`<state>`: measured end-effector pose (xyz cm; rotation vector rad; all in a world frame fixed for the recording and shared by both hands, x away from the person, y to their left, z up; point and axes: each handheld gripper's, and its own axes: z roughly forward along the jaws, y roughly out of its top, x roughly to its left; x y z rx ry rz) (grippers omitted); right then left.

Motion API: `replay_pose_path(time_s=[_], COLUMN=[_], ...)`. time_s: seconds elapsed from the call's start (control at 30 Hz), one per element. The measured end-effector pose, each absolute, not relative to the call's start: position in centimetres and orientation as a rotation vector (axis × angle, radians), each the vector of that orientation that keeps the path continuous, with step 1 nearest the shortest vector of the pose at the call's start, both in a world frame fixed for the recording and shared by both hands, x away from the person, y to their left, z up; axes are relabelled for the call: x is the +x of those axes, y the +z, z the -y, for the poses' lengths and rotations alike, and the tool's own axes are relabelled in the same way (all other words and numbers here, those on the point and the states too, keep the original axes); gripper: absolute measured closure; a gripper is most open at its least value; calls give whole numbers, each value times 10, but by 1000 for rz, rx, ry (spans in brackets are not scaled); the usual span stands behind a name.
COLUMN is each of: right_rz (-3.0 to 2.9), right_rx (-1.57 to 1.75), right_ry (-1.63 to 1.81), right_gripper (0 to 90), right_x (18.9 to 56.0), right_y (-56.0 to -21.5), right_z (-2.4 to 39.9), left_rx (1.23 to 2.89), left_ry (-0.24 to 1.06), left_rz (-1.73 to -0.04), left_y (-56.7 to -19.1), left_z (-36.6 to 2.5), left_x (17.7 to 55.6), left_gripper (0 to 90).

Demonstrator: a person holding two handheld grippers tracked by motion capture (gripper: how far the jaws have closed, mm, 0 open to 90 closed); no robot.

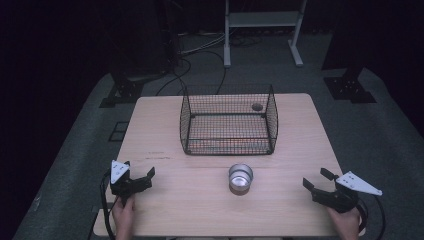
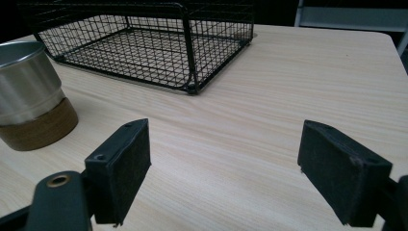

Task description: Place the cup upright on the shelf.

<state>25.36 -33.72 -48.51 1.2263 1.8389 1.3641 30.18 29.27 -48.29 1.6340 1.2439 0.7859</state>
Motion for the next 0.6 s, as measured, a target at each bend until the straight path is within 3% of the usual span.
replay_pose_path(time_s=[0.6], right_rz=[-1891], right_rx=[1132], right_ry=[1371], right_gripper=[180], right_x=[250], right_y=[-475], right_z=[316], left_rx=[1636], left_ry=[781], left_rz=[-1242], left_y=[-483], left_z=[-292], left_x=[302], left_gripper=[0])
